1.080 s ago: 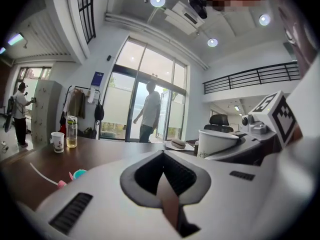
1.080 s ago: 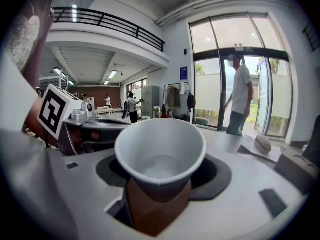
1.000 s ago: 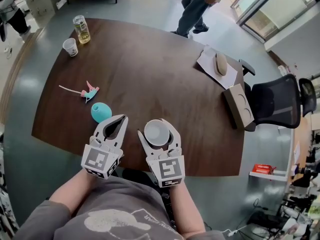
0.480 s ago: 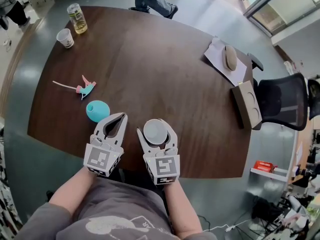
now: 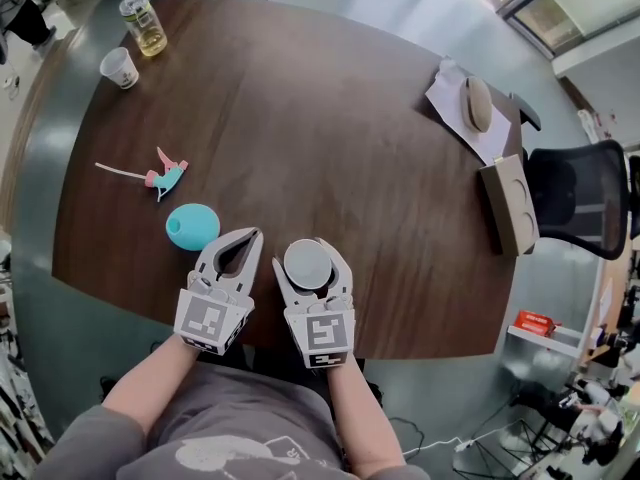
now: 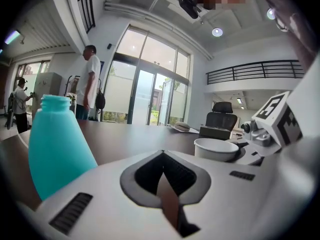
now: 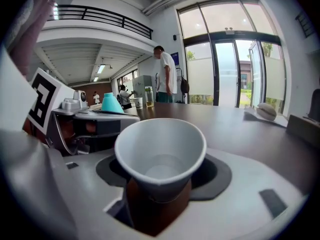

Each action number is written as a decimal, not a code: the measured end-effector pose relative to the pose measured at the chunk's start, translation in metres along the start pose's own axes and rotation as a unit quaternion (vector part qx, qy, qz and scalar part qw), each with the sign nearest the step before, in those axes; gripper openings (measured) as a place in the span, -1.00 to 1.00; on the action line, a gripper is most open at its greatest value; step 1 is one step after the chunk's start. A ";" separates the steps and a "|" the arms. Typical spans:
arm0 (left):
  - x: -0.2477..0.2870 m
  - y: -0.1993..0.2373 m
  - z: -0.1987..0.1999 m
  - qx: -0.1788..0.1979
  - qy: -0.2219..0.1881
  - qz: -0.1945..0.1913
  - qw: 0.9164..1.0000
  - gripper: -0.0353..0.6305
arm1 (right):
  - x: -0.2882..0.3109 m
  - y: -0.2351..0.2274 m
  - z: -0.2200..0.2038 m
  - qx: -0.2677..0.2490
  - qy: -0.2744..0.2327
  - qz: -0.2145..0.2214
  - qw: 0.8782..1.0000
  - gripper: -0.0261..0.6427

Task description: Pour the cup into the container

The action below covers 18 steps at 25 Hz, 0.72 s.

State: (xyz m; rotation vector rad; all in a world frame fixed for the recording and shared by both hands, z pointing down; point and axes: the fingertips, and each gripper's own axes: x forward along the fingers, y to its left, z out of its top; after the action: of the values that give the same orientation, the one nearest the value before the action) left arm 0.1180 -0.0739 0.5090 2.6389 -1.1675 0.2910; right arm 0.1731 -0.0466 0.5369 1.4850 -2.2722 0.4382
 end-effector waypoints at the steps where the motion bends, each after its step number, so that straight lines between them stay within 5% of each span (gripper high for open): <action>1: 0.001 0.001 -0.001 0.001 0.007 0.002 1.000 -0.87 | 0.002 0.000 -0.002 0.001 0.002 0.000 1.000 -0.06; 18: 0.005 0.000 -0.016 -0.002 0.019 -0.005 1.000 -0.87 | 0.009 0.003 -0.008 0.004 -0.013 -0.006 1.000 -0.06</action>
State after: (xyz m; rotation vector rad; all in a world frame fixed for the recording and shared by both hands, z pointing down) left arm 0.1197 -0.0722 0.5258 2.6230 -1.1413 0.3337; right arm 0.1680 -0.0488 0.5479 1.5152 -2.2833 0.4289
